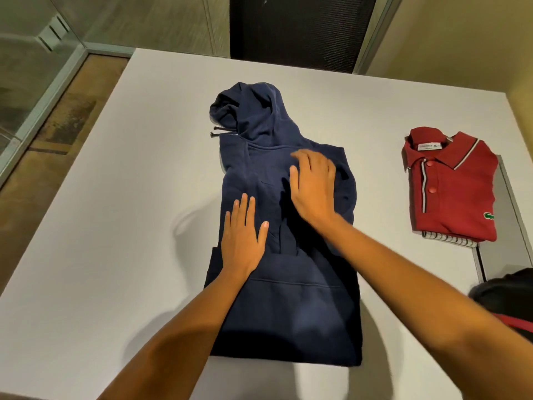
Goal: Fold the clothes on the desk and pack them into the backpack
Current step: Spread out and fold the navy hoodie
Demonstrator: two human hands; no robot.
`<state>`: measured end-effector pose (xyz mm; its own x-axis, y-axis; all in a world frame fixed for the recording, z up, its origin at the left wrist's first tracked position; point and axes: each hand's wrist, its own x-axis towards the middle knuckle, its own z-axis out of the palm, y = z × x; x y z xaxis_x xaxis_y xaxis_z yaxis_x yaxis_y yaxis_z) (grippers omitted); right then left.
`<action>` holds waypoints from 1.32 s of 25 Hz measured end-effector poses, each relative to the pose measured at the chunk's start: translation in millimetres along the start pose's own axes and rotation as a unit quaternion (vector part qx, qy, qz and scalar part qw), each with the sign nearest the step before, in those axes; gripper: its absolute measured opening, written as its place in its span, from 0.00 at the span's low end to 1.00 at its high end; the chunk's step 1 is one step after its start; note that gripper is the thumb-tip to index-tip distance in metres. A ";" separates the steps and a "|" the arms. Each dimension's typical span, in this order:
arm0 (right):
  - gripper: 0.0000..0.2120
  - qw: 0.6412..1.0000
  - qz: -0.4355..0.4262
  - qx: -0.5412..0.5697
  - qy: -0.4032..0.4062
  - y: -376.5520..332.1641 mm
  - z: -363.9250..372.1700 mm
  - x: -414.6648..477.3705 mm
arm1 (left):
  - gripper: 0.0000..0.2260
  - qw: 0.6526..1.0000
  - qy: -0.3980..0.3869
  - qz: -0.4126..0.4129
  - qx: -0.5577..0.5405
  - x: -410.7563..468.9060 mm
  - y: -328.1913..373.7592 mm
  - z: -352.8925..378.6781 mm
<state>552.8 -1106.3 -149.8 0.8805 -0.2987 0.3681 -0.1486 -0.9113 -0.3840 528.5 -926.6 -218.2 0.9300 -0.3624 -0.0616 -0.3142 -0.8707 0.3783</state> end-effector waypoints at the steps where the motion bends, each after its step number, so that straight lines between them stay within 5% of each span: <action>1: 0.15 1.000 -0.007 0.003 -0.014 2.3 5.8 25.3 | 0.30 1.000 -0.003 0.002 -0.002 1.3 -1.1 1.3; 12: 0.29 0.974 -0.022 -0.033 -0.223 -28.3 97.5 258.4 | 0.27 0.998 0.061 0.008 0.015 2.0 0.0 5.5; 15: 0.35 0.944 -0.017 -0.101 -0.314 -27.1 117.6 292.2 | 0.29 1.000 0.021 -0.010 -0.008 7.5 3.0 4.1; 18: 0.31 0.919 -0.047 -0.150 -0.362 -20.2 122.1 310.0 | 0.30 1.000 0.006 -0.024 -0.006 9.5 3.4 2.5; 21: 0.20 0.941 -0.066 -0.151 -0.295 -22.5 113.9 309.1 | 0.30 1.000 0.013 -0.025 -0.008 9.8 1.0 1.7; 25: 0.10 0.989 -0.049 -0.109 -0.089 -27.9 60.7 278.5 | 0.28 0.998 0.058 -0.004 -0.021 8.1 -1.5 3.0; 29: 0.04 0.987 -0.131 -0.044 0.086 -23.8 2.6 185.7 | 0.25 0.995 0.099 0.015 -0.013 4.2 -0.6 1.7; 31: 0.02 0.980 -0.176 -0.041 0.088 -13.0 -13.6 117.8 | 0.25 0.997 0.071 0.009 -0.004 4.3 -1.0 0.6; 33: 0.04 0.982 -0.174 -0.070 0.002 7.2 -15.1 45.9 | 0.26 0.999 0.040 -0.014 -0.007 8.5 -1.7 0.1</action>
<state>585.3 -1130.8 -122.9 0.8870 0.0375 0.4603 0.1010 -0.9883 -0.1142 536.9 -928.2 -219.4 0.9506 -0.3103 0.0021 -0.2864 -0.8750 0.3902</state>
